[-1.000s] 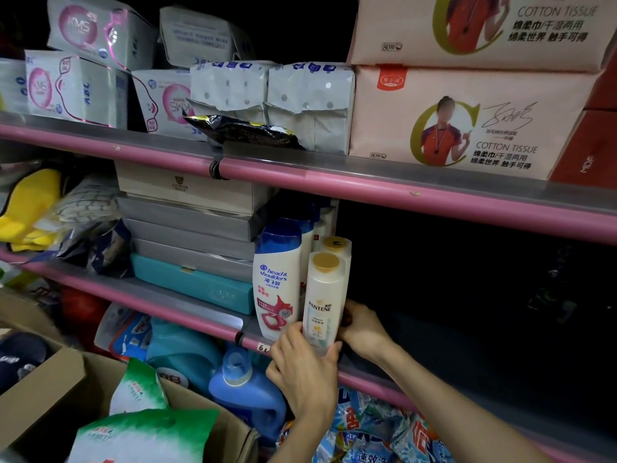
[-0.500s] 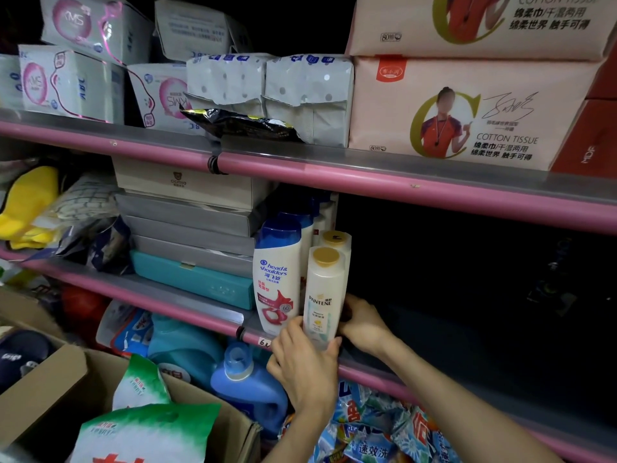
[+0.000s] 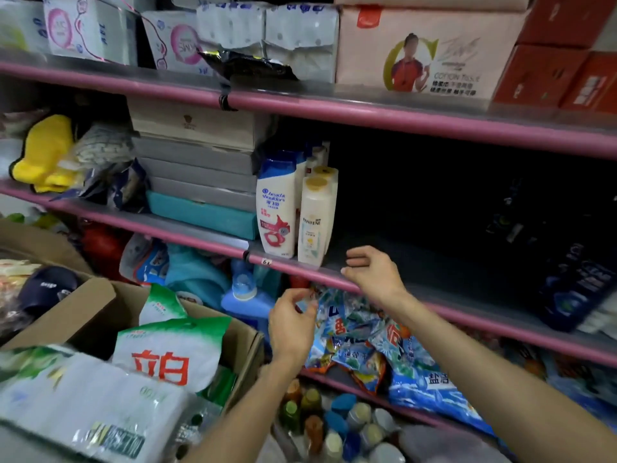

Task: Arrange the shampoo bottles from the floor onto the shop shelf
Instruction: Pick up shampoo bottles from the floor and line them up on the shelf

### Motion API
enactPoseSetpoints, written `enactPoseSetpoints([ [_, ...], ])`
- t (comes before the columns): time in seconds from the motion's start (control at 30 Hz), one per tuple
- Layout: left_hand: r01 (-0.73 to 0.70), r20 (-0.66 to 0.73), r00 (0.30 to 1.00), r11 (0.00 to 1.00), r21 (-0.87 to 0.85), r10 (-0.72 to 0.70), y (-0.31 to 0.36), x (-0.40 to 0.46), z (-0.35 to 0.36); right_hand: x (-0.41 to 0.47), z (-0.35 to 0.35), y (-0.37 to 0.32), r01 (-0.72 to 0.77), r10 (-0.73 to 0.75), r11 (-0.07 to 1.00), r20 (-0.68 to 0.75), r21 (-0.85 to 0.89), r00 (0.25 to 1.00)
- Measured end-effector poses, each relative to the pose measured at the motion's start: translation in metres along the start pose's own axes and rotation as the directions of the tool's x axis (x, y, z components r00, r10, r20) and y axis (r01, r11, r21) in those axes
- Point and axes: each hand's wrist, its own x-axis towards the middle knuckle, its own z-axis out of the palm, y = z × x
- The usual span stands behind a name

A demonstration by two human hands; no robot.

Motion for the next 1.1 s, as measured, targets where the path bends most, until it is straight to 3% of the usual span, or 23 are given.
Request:
enactPoseSetpoints([
  [0.17,0.099,0.107,0.989,0.994,0.044,-0.103,-0.038,-0.04,0.006,-0.058,0.017,0.029,-0.069,0.069,0.995,0.009,0.071,0.998],
  [0.37,0.19,0.254,0.939,0.965,0.181,-0.232,-0.104,-0.087,0.015,-0.111,0.052,0.107,-0.256,0.255,0.967,0.147,-0.012,0.956],
  [0.63,0.211,0.426,0.803,0.868,0.45,-0.416,-0.197,-0.12,0.022,-0.155,0.079,0.212,-0.369,0.464,0.847,0.193,-0.382,0.864],
  [0.8,0.114,0.485,0.782,0.855,0.506,-0.391,-0.218,-0.124,0.045,-0.173,0.094,0.251,-0.222,0.461,0.803,0.34,-0.554,0.82],
  [1.0,-0.136,0.576,0.771,0.814,0.564,-0.27,-0.225,-0.112,0.08,-0.179,0.122,0.283,-0.021,0.431,0.701,0.4,-0.713,0.809],
  [1.1,-0.225,0.609,0.751,0.767,0.6,-0.256,-0.227,-0.105,0.096,-0.183,0.132,0.295,-0.08,0.426,0.73,0.361,-0.679,0.83],
])
